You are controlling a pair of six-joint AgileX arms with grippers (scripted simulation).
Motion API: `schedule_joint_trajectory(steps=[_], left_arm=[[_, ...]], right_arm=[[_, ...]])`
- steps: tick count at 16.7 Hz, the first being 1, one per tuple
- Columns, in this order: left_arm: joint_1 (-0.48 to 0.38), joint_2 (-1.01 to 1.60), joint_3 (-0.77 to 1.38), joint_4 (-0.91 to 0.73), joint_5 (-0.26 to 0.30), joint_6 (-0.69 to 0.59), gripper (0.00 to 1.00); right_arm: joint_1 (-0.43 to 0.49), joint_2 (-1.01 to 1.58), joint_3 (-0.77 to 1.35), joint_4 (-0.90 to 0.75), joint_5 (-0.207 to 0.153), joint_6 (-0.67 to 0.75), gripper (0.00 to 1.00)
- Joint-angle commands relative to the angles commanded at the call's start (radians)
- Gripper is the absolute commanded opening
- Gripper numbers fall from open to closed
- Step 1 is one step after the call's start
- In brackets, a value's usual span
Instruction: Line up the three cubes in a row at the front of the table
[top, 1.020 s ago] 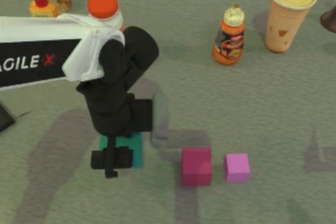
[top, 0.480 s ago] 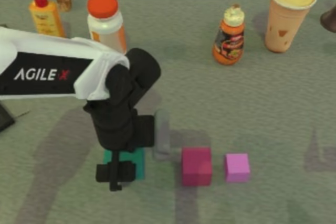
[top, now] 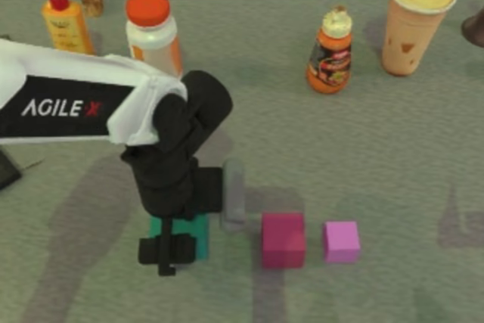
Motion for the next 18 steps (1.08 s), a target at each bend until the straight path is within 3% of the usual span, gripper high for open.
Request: schedule_joint_trajectory(steps=[4, 5, 14, 18], left_arm=[[0.000, 0.000, 0.000, 0.000, 0.000, 0.000, 0.98], [0.000, 0.000, 0.000, 0.000, 0.000, 0.000, 1.00], [0.002, -0.002, 0.003, -0.004, 0.000, 0.001, 1.00], [0.009, -0.043, 0.071, -0.116, 0.000, 0.001, 1.00]], right_arm=[[0.000, 0.000, 0.000, 0.000, 0.000, 0.000, 1.00], [0.000, 0.000, 0.000, 0.000, 0.000, 0.000, 1.00], [0.000, 0.000, 0.000, 0.000, 0.000, 0.000, 1.00], [0.000, 0.000, 0.000, 0.000, 0.000, 0.000, 1.00]])
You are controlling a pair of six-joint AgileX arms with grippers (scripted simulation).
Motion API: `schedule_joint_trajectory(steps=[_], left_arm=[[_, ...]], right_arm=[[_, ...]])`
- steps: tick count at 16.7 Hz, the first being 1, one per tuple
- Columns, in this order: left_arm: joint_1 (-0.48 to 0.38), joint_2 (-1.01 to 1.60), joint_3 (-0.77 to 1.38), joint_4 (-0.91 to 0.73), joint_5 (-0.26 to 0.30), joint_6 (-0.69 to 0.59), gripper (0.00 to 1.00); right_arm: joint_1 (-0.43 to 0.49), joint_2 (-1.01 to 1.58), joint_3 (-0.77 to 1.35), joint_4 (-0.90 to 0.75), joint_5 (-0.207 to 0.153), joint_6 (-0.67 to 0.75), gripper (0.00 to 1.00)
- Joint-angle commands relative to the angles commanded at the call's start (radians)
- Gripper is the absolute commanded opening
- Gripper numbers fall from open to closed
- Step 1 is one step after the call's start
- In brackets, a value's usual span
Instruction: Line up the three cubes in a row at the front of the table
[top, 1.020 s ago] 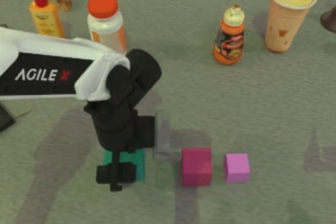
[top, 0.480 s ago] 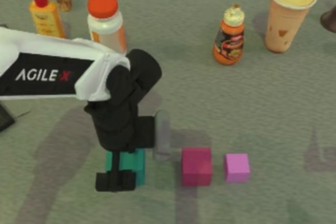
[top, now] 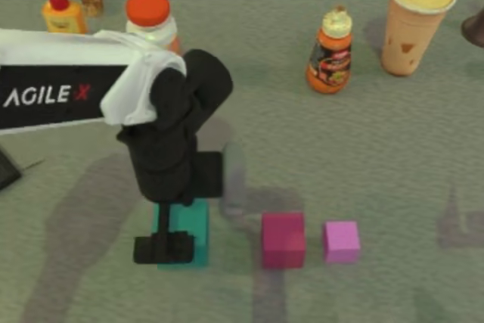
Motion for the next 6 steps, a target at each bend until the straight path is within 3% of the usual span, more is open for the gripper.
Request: schedule_joint_trajectory(steps=[6], left_arm=[[0.012, -0.067, 0.085, -0.150, -0.001, -0.003, 1.00]], right_arm=[[0.000, 0.000, 0.000, 0.000, 0.000, 0.000, 1.00]])
